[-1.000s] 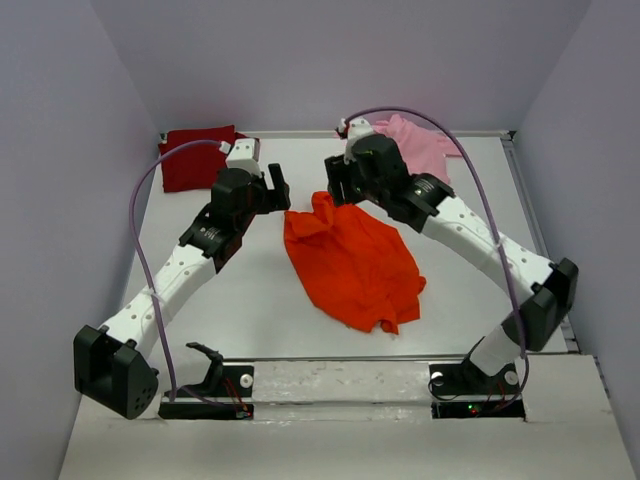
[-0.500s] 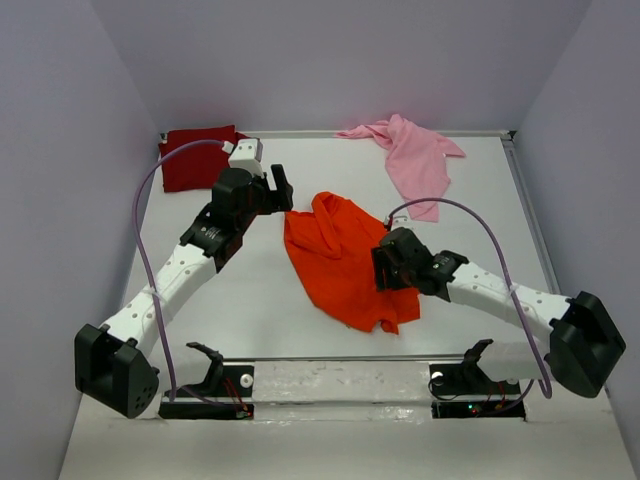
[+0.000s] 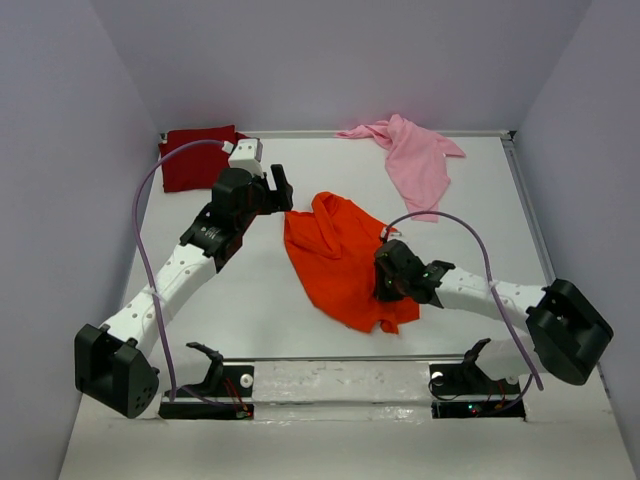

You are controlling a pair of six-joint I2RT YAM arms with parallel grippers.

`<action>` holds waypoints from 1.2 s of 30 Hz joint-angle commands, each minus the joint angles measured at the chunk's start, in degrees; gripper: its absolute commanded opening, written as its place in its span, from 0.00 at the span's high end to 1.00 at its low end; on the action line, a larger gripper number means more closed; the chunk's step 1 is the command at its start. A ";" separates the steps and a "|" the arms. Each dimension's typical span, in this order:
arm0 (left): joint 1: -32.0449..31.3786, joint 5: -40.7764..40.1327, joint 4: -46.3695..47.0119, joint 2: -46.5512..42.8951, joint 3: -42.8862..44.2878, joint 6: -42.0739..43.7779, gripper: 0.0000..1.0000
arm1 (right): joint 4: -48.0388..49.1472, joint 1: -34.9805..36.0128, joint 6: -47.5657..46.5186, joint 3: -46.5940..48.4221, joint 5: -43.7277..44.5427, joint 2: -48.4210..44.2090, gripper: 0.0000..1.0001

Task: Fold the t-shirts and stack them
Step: Flatten the tshirt out

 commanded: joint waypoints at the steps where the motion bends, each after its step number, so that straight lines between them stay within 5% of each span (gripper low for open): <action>1: 0.38 -0.13 1.53 -0.93 0.53 0.10 0.09 | 5.58 0.89 0.81 0.93 -2.03 3.38 0.88; 3: 0.38 -0.31 1.44 -1.01 0.53 0.10 0.09 | 5.85 1.41 0.63 1.90 -2.03 4.27 1.00; 15: 0.38 -0.31 1.44 -1.02 0.44 0.10 0.09 | 4.62 4.84 -0.77 17.97 -1.50 10.60 1.00; 28: 0.29 -0.39 1.44 -1.28 0.36 0.28 0.09 | 3.66 4.84 -4.11 37.31 0.17 33.62 1.00; 29: 0.20 -0.48 1.44 -1.19 0.36 0.28 0.09 | 3.04 4.84 -4.37 38.19 -0.18 34.41 0.96; 30: 0.29 -0.48 1.44 -1.19 0.36 0.19 0.09 | 2.60 4.84 -4.81 39.16 -0.53 34.94 0.78; 32: 0.29 -0.40 1.44 -1.19 0.36 0.28 0.09 | 1.90 4.84 -5.25 38.39 -0.97 32.95 0.58; 36: 0.29 -0.40 1.44 -1.37 0.44 0.37 0.09 | 1.46 4.84 -6.40 34.52 0.34 26.09 0.45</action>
